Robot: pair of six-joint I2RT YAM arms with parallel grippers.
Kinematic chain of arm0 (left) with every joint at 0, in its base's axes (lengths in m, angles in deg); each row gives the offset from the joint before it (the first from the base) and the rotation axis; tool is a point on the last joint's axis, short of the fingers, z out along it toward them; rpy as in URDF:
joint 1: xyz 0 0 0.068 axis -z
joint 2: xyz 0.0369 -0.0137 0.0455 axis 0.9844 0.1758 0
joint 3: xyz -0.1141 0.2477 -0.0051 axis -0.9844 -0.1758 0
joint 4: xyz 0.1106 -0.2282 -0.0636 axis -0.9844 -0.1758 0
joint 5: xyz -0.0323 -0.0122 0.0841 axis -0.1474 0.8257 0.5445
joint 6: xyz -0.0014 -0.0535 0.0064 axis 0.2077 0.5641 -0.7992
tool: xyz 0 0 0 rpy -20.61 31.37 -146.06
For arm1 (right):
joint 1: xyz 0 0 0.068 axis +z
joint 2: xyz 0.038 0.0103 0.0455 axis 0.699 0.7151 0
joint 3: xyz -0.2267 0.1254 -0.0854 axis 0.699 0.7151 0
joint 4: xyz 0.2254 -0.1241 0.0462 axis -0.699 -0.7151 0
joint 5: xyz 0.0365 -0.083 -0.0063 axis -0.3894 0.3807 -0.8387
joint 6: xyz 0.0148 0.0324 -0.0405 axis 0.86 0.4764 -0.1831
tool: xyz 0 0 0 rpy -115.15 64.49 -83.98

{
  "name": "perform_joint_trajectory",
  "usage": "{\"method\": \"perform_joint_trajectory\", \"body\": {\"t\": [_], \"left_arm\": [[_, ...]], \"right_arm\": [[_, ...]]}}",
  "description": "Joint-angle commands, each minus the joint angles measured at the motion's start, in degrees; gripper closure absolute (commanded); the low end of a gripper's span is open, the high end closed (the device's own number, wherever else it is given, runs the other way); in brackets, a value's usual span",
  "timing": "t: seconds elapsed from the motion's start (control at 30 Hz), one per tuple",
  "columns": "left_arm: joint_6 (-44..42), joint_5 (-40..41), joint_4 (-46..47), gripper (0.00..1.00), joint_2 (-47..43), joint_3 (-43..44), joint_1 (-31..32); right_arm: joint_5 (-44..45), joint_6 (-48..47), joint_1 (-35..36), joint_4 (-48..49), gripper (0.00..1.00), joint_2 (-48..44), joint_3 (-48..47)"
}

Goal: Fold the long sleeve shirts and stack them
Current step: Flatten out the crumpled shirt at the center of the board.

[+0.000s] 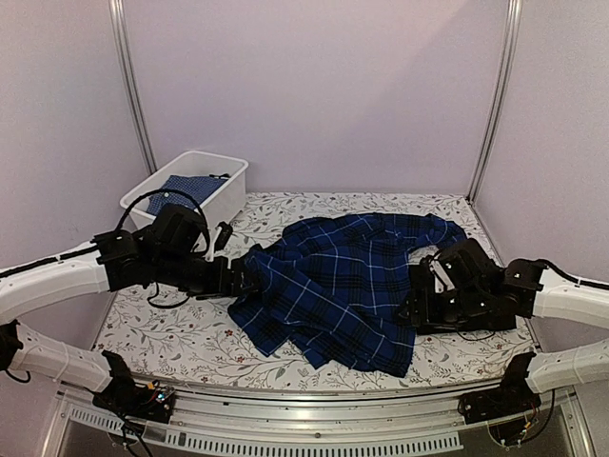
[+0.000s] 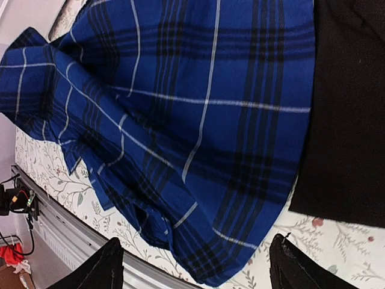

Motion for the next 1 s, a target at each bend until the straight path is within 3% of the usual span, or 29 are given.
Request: {"method": "perform_joint_trajectory", "body": {"t": [0.0, 0.2, 0.37, 0.5, 0.57, 0.67, 0.77, 0.83, 0.9, 0.97], "left_arm": [[1.8, 6.6, -2.3, 0.18, 0.2, -1.0, 1.8], [1.7, 6.3, 2.9, 0.12, 3.7, -3.8, 3.6], [2.0, 8.1, 6.6, 0.12, 10.3, -5.3, 5.0], [3.2, 16.6, 6.7, 0.13, 13.9, -5.3, 4.9], [3.3, 16.5, 9.6, 0.16, 14.5, -6.0, 4.5], [2.0, 13.6, 13.5, 0.37, 16.4, -5.6, 4.6], [0.3, 10.1, 15.3, 0.77, 17.5, -4.5, 5.1], [-0.9, 6.7, 15.2, 0.98, 16.8, -3.0, 5.8], [-2.1, 2.2, 14.4, 1.00, 15.3, -0.5, 6.9], [-3.8, -2.3, 12.2, 1.00, 13.5, 3.5, 8.5]], "right_arm": [[8.4, 15.7, 11.1, -2.8, 0.18, -2.0, 3.3], [10.6, 24.7, 19.8, -2.1, 0.23, 3.1, 4.7], [9.9, 26.7, 20.3, 1.6, 0.30, 5.8, 7.7], [8.1, 26.1, 20.3, 5.5, 0.35, 8.4, 8.7], [7.3, 25.8, 20.7, 7.0, 0.37, 10.4, 9.0], [6.7, 25.5, 21.1, 8.0, 0.43, 12.9, 9.0], [7.9, 24.7, 21.1, 6.9, 0.58, 13.7, 8.1], [9.9, 23.3, 21.0, 2.9, 0.75, 13.3, 5.2], [12.9, 22.0, 21.1, -2.7, 0.92, 12.0, 0.9], [16.4, 20.3, 20.6, -8.9, 1.00, 10.2, -4.0]]}}
